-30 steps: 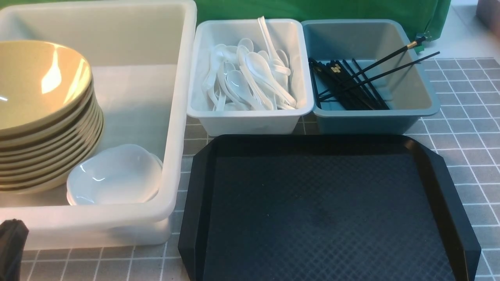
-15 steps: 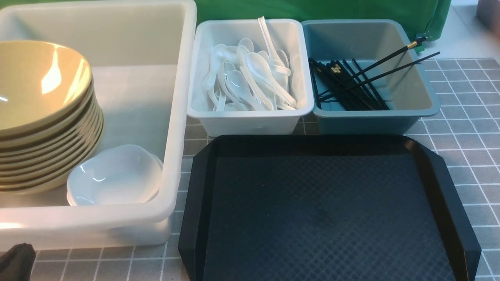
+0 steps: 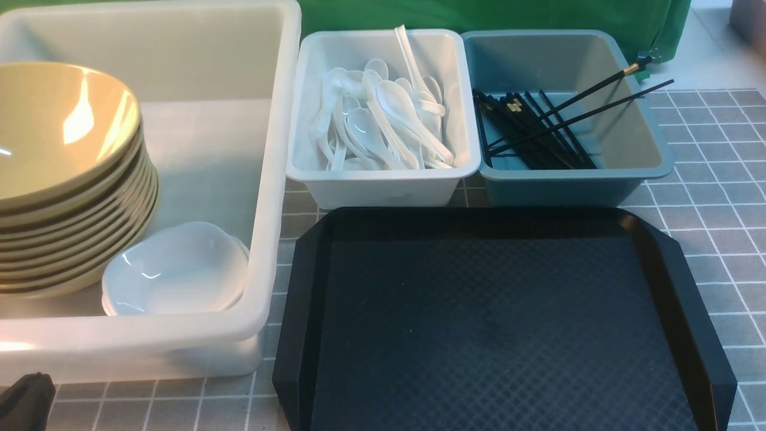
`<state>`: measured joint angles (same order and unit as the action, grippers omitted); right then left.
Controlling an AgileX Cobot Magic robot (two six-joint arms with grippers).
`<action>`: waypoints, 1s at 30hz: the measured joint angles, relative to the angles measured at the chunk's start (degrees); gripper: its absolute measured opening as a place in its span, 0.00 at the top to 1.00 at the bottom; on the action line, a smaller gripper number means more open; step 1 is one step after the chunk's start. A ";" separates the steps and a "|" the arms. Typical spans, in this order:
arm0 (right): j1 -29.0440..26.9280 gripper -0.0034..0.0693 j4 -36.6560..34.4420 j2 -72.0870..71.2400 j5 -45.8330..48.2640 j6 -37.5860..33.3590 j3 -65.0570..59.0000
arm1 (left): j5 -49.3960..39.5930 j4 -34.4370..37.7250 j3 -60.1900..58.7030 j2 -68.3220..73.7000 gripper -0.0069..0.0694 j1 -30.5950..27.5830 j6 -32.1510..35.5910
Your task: On grey table put chopsticks spoon bowls plates into blue grey white boxes.
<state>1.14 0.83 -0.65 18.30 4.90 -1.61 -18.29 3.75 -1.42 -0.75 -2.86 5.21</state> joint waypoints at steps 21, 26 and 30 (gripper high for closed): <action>0.00 0.82 0.00 0.00 0.00 0.00 0.00 | 0.00 0.00 0.00 0.00 0.92 0.00 0.00; 0.00 0.82 0.00 0.00 0.00 0.00 0.00 | 0.00 0.00 0.00 0.00 0.92 0.00 0.00; 0.00 0.81 0.00 0.00 0.00 0.00 0.00 | 0.00 0.00 0.00 0.00 0.92 0.00 0.00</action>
<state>1.14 0.83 -0.65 18.30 4.90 -1.61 -18.29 3.75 -1.42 -0.75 -2.86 5.21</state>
